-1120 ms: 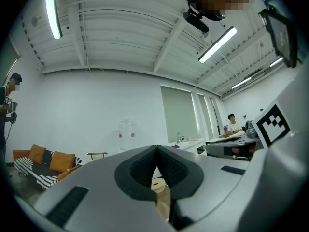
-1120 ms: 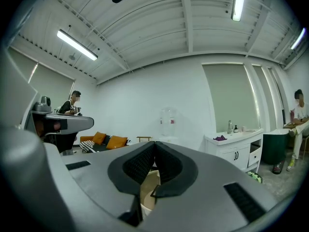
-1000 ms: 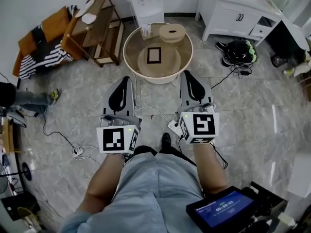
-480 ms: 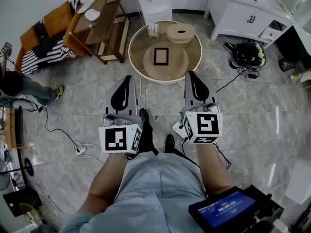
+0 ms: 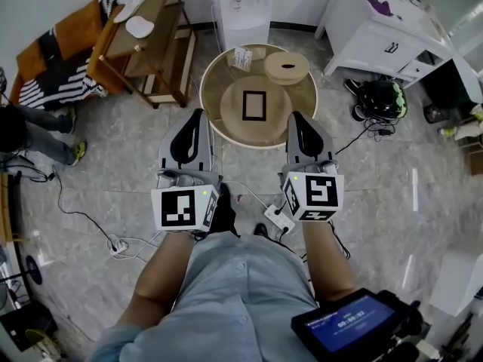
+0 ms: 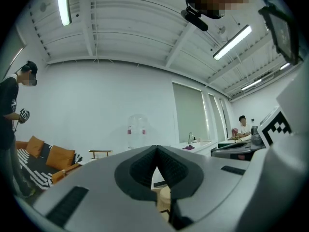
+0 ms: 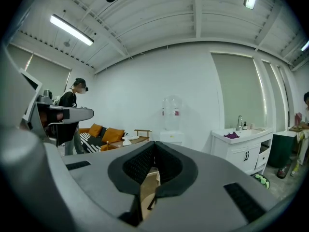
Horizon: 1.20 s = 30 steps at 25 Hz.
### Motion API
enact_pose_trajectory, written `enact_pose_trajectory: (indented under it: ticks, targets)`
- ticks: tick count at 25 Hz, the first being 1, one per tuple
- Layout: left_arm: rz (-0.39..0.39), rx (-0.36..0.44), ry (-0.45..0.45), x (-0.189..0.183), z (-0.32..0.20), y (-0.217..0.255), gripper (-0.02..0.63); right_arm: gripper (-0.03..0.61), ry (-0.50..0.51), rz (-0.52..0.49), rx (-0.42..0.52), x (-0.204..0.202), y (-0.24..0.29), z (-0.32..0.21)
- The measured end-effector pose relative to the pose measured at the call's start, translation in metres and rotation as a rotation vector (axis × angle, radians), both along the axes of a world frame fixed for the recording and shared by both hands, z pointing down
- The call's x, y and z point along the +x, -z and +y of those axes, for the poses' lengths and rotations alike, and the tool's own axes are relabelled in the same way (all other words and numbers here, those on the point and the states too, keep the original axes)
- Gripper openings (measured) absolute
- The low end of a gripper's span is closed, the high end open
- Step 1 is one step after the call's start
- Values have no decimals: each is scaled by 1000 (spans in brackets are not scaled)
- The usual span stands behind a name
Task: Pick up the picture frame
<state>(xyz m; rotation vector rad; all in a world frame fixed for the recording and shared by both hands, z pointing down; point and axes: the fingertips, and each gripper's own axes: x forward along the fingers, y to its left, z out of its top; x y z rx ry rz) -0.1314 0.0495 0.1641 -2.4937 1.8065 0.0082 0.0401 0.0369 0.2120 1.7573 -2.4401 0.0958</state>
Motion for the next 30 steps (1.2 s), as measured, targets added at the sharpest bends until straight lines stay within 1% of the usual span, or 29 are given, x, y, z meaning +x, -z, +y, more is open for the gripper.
enact_pose_trajectory:
  ticks: [5, 9, 13, 17, 21, 25, 30]
  targets:
    - [18, 43, -32, -38, -51, 17, 11, 15, -43, 21, 43, -33, 20, -45]
    - [22, 82, -73, -54, -86, 28, 11, 15, -90, 26, 82, -47, 33, -73]
    - [37, 86, -77, -66, -115, 27, 11, 15, -101, 36, 85, -59, 32, -94]
    - [32, 61, -103, -58, -132, 21, 11, 16, -121, 44, 56, -54, 26, -108]
    - [22, 14, -118, -46, -156, 5, 11, 17, -132, 39, 20, -43, 14, -130]
    - [4, -27, -110, -32, -187, -18, 11, 20, -109, 24, -37, -36, -17, -160]
    - [-13, -80, -89, -18, -225, -51, 11, 21, -76, -7, -143, -29, -68, -199]
